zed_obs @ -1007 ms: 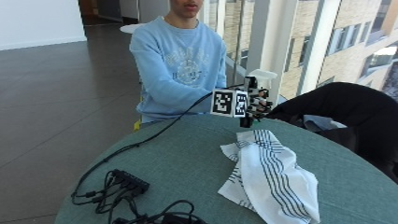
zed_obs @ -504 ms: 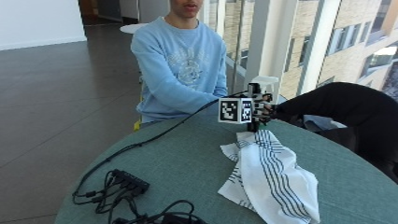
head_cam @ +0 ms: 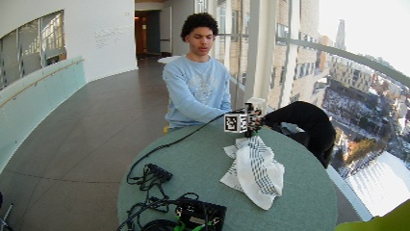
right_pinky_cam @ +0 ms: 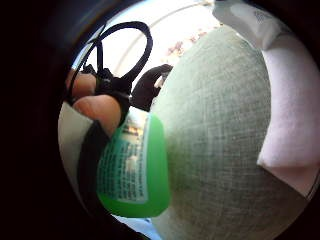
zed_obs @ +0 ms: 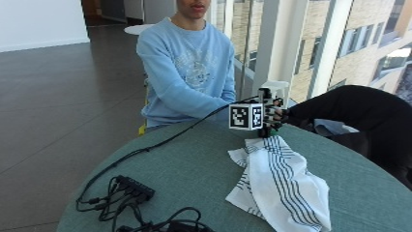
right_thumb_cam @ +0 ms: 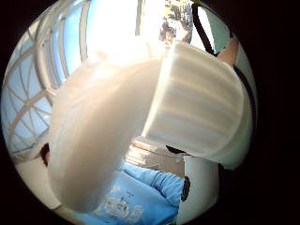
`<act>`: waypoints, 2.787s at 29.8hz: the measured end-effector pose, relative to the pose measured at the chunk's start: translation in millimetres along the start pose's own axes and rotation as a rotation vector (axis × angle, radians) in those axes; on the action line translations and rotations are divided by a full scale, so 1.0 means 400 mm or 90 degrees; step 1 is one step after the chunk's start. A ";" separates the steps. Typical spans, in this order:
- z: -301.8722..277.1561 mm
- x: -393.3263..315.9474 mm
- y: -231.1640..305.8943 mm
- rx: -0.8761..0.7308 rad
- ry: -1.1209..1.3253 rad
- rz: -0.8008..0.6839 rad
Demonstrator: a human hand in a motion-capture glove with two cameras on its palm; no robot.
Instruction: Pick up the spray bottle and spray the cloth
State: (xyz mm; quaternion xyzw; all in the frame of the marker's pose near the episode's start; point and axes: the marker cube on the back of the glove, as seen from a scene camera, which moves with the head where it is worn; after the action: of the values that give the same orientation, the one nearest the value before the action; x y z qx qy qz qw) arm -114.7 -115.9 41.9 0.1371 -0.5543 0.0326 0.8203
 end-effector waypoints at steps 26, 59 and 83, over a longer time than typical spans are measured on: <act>-0.044 0.003 0.071 0.002 0.067 0.037; -0.598 0.021 0.574 0.025 0.542 0.135; -0.591 0.049 0.591 0.004 0.554 0.137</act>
State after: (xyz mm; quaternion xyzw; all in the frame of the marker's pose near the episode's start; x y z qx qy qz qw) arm 57.2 171.0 22.5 0.0546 -0.1684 0.1737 0.9687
